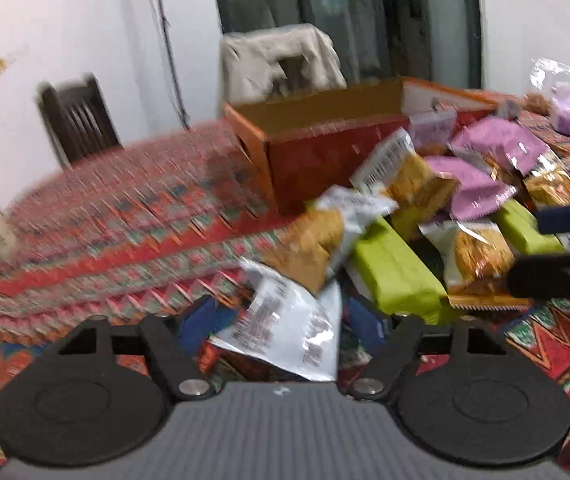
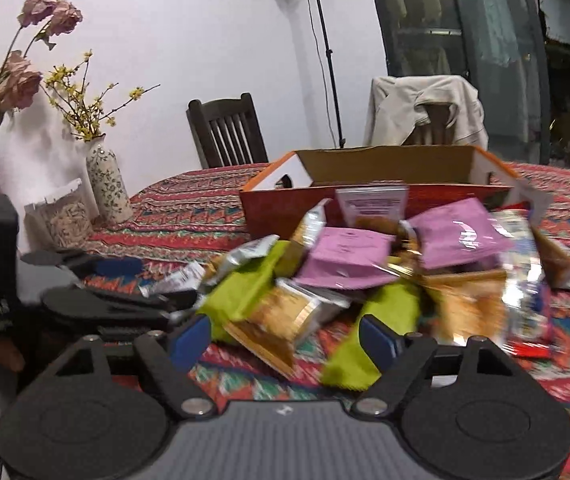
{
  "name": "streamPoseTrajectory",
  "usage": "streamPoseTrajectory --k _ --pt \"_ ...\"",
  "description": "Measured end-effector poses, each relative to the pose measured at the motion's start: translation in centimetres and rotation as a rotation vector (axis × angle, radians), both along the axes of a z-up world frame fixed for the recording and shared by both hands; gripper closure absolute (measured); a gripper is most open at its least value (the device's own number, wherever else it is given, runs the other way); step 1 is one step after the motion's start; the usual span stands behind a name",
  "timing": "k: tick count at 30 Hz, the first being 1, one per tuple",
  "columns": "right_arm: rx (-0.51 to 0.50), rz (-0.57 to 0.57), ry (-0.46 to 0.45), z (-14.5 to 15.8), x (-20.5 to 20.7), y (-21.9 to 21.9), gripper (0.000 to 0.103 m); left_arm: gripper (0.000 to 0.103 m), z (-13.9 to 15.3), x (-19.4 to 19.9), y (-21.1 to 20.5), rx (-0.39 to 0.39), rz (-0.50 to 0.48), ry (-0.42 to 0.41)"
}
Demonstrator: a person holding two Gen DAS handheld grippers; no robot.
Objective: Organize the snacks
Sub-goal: 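Grasp a cookie packet with the right tool while the left tool grasps a white packet, then carry both packets into the orange box and open both tools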
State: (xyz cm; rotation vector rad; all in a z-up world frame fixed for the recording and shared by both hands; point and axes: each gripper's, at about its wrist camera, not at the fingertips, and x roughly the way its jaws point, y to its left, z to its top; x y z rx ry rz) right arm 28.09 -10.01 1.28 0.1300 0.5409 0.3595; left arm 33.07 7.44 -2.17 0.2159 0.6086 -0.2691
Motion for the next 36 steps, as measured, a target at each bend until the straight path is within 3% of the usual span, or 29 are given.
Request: streamPoseTrajectory --k 3,9,15,17,27,36 --pt "-0.009 -0.022 0.013 -0.5 1.9 1.3 0.022 0.061 0.0 -0.3 0.6 -0.045 -0.019 0.000" --pt "-0.024 -0.042 0.079 -2.1 4.4 2.1 0.030 0.063 0.4 -2.3 1.7 -0.124 0.045 0.004" --pt "-0.087 -0.026 0.093 -1.9 3.2 1.4 0.060 0.063 0.7 -6.7 1.6 -0.217 0.113 0.027" --pt "-0.082 -0.013 0.108 -2.1 2.4 0.8 0.062 0.063 0.9 -7.9 1.3 -0.241 0.126 0.037" --pt "-0.047 0.009 0.017 0.3 -2.4 -2.1 0.063 0.062 3.1 -11.7 -1.7 -0.239 0.137 -0.010" --pt "-0.018 0.010 -0.033 1.5 -3.6 -6.6 0.063 0.062 4.8 -10.0 -5.2 -0.268 0.137 -0.054"
